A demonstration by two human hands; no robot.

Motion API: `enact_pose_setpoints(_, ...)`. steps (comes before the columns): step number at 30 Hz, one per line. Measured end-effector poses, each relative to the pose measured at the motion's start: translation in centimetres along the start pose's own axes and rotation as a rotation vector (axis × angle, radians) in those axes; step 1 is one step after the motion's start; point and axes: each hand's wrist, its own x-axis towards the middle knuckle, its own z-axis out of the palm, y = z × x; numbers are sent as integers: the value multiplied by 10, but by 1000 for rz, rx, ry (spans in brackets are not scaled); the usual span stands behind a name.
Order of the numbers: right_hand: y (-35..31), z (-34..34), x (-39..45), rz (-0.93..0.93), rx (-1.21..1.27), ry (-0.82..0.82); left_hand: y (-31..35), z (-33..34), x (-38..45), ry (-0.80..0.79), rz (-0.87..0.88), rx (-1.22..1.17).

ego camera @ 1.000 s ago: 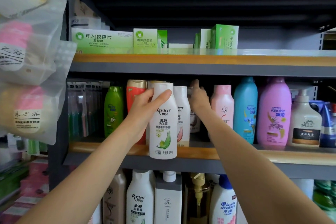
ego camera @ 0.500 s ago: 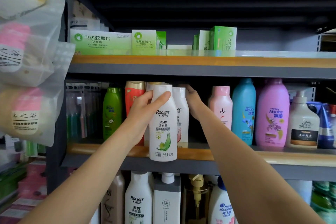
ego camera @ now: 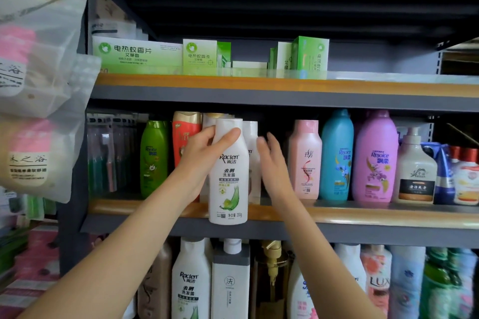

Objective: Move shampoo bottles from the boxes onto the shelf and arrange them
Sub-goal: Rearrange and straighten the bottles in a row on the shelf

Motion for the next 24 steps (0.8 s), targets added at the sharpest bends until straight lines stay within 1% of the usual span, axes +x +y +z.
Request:
enact_pose_setpoints(3,1,-6,-16,-25,-206,-124,2,1,0,4,9,6)
enact_pose_setpoints(5,-2,-11,-15,20,-369,-242,3,0,-1,-3,7,7)
enact_pose_setpoints(7,-4,-14,-11,77,-500,-308,3,-1,-2,5,3,-2)
enact_pose_setpoints(10,-7,-16,-8,158,-529,-300,4,-2,-2,10,4,-17)
enact_pose_setpoints(15,-7,-12,-4,213,-517,-258,3,-6,-3,10,22,-16)
enact_pose_setpoints(19,-8,-14,-3,166,-550,-303,1,-9,-3,8,28,-20)
enact_pose_setpoints(24,-2,-17,0,111,-583,-279,1,-12,-3,3,31,-34)
